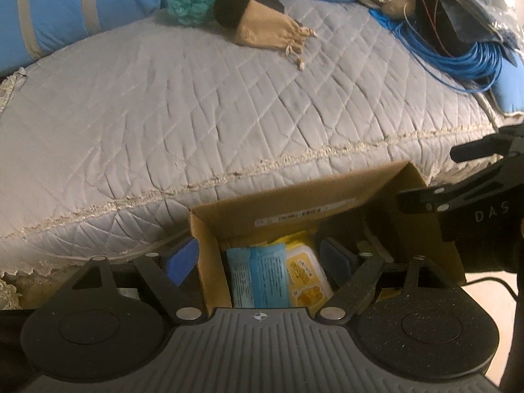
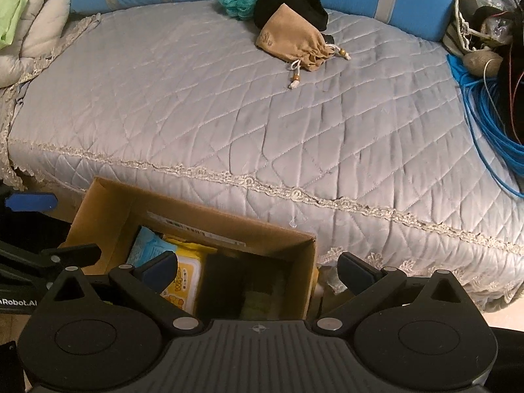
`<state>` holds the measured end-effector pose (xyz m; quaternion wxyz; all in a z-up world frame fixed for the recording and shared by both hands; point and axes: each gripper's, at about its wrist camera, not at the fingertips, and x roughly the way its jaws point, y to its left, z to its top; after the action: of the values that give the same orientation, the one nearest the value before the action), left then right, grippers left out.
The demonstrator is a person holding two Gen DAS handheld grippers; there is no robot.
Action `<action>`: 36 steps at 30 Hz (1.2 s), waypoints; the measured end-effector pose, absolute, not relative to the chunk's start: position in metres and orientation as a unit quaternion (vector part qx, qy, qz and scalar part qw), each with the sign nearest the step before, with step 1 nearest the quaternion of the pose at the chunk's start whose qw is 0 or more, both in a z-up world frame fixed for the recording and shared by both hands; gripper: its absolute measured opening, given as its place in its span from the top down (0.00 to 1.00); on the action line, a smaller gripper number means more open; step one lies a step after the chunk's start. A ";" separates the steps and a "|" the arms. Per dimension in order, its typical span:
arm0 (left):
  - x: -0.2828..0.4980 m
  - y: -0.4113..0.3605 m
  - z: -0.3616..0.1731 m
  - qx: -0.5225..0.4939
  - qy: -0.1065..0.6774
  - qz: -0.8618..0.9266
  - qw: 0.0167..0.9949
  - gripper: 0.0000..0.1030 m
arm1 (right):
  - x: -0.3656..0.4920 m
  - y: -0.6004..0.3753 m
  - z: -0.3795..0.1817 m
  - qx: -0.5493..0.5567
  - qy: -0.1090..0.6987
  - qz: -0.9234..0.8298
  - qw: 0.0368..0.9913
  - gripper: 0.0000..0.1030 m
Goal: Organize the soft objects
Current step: 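Withdraw both open grippers from the box toward the bed, then move both open grippers toward the tan drawstring pouch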
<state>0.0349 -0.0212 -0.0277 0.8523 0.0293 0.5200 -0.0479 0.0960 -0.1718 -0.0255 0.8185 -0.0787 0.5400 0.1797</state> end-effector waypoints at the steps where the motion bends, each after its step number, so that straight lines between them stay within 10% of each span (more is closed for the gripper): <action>1: 0.035 -0.021 -0.026 0.028 0.515 -0.047 0.855 0.21 | 0.096 -0.172 -0.025 -0.078 0.538 0.179 0.820 0.00; 36: 0.041 -0.007 0.015 0.034 0.381 -0.020 0.924 0.21 | 0.117 -0.192 0.010 -0.039 0.404 0.149 0.901 0.00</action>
<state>0.0411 -0.0073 0.0152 0.9238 0.0336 0.3809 -0.0200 0.1170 -0.1918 0.0102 0.9015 -0.0391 0.4044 0.1494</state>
